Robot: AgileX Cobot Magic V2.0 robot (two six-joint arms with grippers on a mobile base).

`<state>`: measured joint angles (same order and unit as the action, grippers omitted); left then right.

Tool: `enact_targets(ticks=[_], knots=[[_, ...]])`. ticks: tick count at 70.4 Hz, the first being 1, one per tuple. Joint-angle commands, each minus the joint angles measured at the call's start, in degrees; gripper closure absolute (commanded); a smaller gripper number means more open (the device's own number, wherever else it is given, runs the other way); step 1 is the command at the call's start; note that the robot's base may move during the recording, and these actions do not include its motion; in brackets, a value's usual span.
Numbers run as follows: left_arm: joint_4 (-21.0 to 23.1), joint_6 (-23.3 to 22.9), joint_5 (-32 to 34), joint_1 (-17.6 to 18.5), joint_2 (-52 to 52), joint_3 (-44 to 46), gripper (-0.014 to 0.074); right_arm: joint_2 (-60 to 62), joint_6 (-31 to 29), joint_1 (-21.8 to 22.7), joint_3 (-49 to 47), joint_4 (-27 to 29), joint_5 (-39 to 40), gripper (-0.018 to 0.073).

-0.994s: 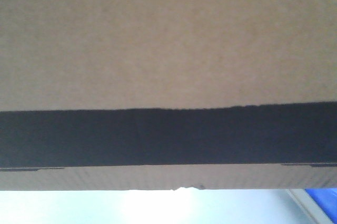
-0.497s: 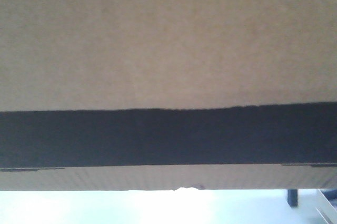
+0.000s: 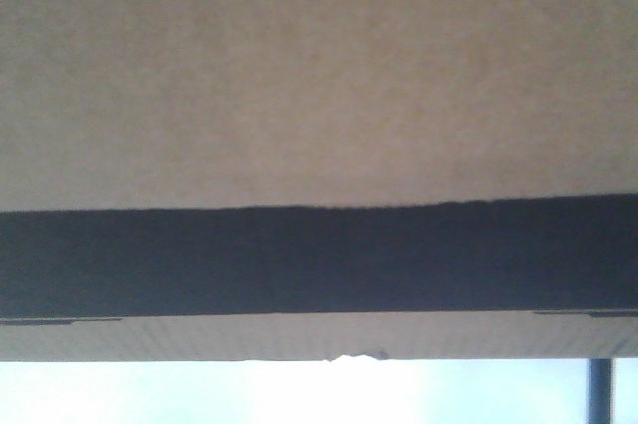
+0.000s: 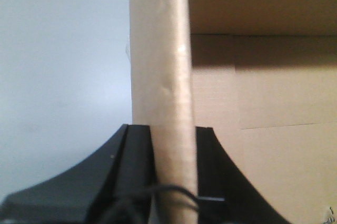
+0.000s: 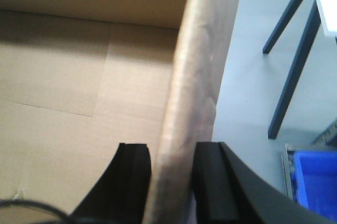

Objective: Grab box from left shelf to table start

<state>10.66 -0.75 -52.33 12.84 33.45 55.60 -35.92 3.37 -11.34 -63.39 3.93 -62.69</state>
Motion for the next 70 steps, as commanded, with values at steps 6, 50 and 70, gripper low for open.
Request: enact_targets(ticks=[6, 50, 70], knots=[[10.12, -0.74, 8.69, 0.68, -0.55, 2.56, 0.0700, -0.20, -0.99, 0.04, -1.54, 3.64, 6.72, 0.0503], [10.12, -0.74, 8.69, 0.68, -0.55, 2.56, 0.0700, -0.20, -0.99, 0.04, -1.54, 3.64, 6.72, 0.0503], [10.12, -0.74, 8.69, 0.68, -0.55, 2.56, 0.0700, -0.20, -0.99, 0.04, -1.54, 3.64, 6.72, 0.0503]])
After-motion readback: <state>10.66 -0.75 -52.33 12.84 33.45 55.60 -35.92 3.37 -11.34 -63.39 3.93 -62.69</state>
